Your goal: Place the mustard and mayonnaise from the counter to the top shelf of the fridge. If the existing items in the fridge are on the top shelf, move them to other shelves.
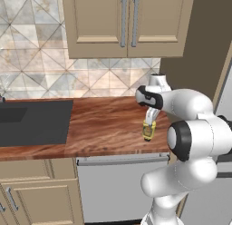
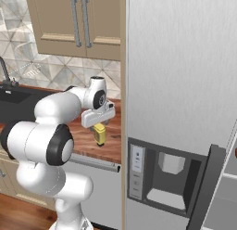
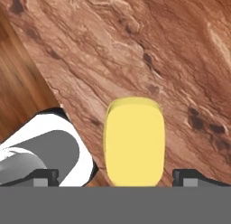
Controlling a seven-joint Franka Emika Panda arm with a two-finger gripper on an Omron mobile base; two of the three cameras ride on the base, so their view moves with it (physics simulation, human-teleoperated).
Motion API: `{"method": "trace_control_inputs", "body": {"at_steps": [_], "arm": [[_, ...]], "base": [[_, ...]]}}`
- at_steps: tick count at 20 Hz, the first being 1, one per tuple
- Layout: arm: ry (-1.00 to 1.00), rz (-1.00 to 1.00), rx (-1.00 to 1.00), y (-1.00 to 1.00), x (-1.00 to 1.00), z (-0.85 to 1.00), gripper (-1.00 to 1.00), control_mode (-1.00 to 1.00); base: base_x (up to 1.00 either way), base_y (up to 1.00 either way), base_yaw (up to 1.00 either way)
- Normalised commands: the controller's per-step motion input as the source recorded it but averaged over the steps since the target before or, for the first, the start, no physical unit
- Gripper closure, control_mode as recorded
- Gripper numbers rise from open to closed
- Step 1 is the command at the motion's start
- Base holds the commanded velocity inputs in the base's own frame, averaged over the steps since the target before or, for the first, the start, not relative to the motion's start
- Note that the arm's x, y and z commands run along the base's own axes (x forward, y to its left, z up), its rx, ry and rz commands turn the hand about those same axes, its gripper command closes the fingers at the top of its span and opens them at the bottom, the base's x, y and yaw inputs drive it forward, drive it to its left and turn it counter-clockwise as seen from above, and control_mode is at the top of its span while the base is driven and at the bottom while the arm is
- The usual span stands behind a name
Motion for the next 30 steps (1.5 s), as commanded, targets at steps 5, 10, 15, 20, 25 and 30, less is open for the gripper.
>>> {"method": "trace_control_inputs", "body": {"at_steps": [5,10,15,20,25,30], "arm": [[0.0,0.0,0.01,0.0,0.0,-0.12,-1.0,-1.0],[0.0,0.0,0.01,0.0,0.0,-0.18,-1.0,-1.0],[0.0,0.0,0.0,0.0,0.0,-0.25,1.0,-1.0],[0.01,0.0,0.0,0.0,0.0,-0.03,1.0,-1.0],[-0.16,-0.01,0.03,0.24,-0.25,0.25,1.0,-1.0],[-0.38,-0.08,0.06,0.52,-0.63,0.83,1.0,-1.0]], "base": [[0.0,0.0,0.0],[0.0,0.0,0.0],[0.0,0.0,0.0],[0.0,0.0,0.0],[0.0,0.0,0.0],[0.0,0.0,0.0]]}}
